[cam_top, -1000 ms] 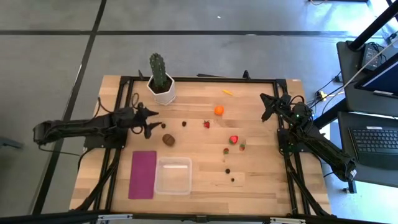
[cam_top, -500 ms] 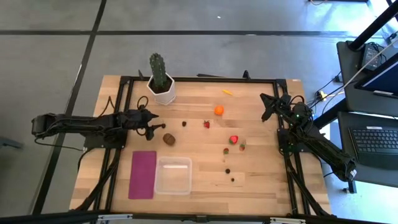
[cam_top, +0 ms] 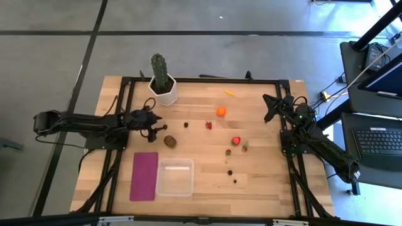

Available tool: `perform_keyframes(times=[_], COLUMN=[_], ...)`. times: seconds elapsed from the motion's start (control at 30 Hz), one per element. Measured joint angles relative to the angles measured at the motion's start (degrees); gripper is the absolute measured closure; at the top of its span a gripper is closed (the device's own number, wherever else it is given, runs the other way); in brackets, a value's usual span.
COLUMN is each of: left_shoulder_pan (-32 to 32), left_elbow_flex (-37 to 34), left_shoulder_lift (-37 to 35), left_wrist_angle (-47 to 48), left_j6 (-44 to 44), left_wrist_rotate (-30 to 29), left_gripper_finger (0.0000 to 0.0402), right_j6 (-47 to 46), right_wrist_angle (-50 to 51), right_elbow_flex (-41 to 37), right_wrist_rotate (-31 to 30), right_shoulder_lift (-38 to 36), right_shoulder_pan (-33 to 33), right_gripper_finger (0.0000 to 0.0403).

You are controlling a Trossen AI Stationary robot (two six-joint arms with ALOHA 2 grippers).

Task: Pick and placing Produce into tupperware
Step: Put the cherry into the transparent bin

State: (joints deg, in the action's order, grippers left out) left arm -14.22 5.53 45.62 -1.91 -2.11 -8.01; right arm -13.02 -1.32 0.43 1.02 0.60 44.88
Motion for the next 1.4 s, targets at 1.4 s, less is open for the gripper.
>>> perform_keyframes(times=[1.4], left_shoulder_pan=[-2.4], left_elbow_flex=[12.4], left_shoulder_lift=[19.4], left_wrist_angle=[11.2], left_j6=[0.1], left_wrist_rotate=[2.8], left_gripper_finger=[0.0155], right_j6=[1.7], right_wrist_angle=[0.4], right_elbow_flex=[0.0], right_wrist_rotate=[0.0], right_shoulder_lift=[0.0], right_shoulder_pan=[0.0], right_gripper_finger=[0.0357])
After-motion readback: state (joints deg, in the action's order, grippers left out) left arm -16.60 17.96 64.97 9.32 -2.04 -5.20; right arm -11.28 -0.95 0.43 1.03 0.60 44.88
